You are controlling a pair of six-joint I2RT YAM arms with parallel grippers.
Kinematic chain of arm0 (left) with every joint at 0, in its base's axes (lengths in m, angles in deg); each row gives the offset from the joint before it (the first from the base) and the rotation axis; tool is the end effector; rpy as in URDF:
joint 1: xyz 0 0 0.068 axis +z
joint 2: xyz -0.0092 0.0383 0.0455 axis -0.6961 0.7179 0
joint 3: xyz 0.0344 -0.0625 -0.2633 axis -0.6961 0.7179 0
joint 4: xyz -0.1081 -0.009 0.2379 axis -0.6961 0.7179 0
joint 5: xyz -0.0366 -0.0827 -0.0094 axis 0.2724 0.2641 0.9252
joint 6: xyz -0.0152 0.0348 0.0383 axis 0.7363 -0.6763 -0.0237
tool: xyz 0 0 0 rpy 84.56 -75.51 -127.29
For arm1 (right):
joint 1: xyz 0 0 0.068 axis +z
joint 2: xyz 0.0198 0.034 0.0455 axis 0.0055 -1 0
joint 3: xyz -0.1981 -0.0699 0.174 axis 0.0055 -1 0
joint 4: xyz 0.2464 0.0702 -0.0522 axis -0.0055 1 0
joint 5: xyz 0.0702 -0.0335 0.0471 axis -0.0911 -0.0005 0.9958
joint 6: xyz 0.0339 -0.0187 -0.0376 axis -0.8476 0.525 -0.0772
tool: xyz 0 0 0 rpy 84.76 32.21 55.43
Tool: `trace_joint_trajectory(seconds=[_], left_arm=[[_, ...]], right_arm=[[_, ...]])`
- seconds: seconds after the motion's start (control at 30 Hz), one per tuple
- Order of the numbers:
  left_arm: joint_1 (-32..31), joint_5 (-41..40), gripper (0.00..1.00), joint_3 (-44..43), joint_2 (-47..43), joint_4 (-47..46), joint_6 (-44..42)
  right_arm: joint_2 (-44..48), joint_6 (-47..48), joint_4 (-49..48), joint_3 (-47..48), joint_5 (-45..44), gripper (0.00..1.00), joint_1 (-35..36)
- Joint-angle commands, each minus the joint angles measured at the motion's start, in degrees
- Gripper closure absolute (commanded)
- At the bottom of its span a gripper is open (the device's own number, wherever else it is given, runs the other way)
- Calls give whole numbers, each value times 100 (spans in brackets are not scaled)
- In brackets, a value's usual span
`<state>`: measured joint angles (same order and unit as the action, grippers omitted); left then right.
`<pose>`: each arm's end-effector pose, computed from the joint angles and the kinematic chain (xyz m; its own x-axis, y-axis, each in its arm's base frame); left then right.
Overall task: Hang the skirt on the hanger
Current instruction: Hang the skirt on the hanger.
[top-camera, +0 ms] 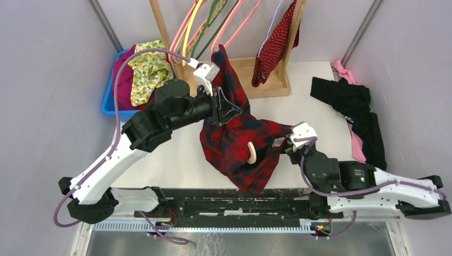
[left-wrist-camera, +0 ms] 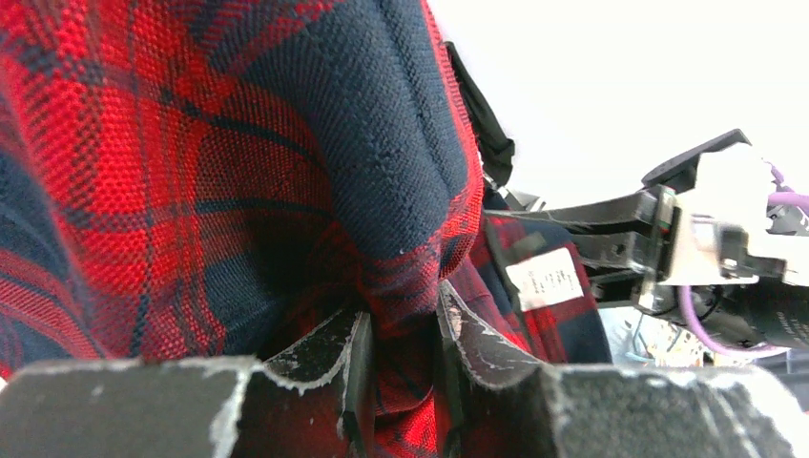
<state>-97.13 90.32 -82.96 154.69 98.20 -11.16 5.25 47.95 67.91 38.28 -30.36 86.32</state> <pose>0.1371 -0.1861 0.4906 -0.4757 -0.0831 -0.8757 0.7004 0.5665 -0.4342 0.0378 0.1048 0.3710 -0.0694 -0.2207 -0.9729 -0.4090 0.8958 -0.1740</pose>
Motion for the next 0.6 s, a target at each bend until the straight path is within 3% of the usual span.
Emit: trace_joint_trajectory(seconds=[0.0, 0.23, 0.57], left_arm=[[163, 626, 97, 490, -397, -1230, 495], [664, 1116, 97, 1701, -967, -2338, 888], [1357, 1897, 97, 3831, -1679, -5090, 1867]], right_arm=[[-408, 156, -575, 11, 866, 98, -1081], [-935, 37, -1317, -155, 3095, 98, -2772], [-1769, -457, -2482, -659, 6136, 98, -4510]])
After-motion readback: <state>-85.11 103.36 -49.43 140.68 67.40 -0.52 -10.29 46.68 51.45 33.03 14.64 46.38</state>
